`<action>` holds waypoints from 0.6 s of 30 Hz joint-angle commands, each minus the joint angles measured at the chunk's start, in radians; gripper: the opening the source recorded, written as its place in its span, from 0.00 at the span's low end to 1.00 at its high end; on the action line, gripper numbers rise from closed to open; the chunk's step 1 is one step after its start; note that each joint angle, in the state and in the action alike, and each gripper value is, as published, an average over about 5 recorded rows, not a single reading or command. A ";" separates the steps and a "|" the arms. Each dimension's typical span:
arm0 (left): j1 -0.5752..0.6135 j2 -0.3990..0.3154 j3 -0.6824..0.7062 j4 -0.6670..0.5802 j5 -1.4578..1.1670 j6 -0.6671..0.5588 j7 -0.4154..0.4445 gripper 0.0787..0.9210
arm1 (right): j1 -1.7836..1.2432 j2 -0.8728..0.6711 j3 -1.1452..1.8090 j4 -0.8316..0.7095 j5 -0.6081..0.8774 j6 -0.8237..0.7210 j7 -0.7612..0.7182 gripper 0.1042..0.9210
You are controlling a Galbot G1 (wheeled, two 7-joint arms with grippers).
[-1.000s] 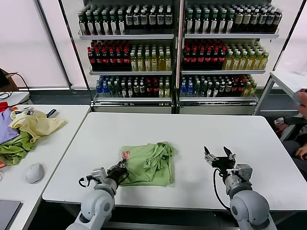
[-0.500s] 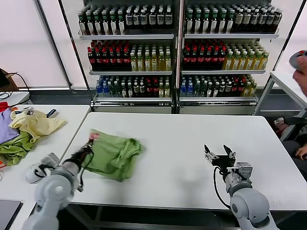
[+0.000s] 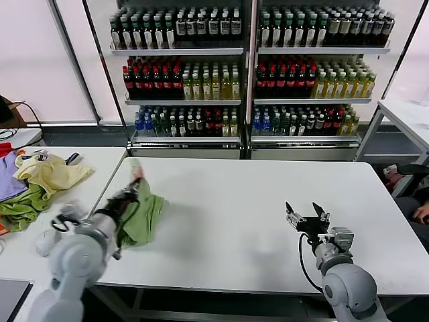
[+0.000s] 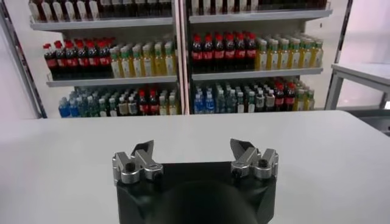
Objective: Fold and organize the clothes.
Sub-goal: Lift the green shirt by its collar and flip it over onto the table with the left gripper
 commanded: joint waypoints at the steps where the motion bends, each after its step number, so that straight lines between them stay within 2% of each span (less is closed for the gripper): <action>1: -0.220 -0.268 0.506 0.246 0.386 -0.014 0.024 0.05 | -0.003 -0.003 0.018 0.004 0.006 0.002 -0.001 0.88; 5: -0.297 -0.353 0.587 0.376 0.426 -0.020 0.020 0.05 | -0.007 -0.007 0.031 0.005 0.014 0.004 -0.002 0.88; 9: -0.336 -0.405 0.627 0.483 0.494 -0.039 0.021 0.05 | -0.006 -0.013 0.040 0.005 0.021 0.006 -0.003 0.88; 15: -0.372 -0.435 0.627 0.510 0.501 -0.076 0.042 0.05 | 0.005 -0.016 0.040 0.001 0.025 0.005 -0.003 0.88; 18: -0.375 -0.434 0.625 0.510 0.518 -0.127 0.071 0.11 | 0.011 -0.015 0.035 -0.003 0.020 0.005 -0.004 0.88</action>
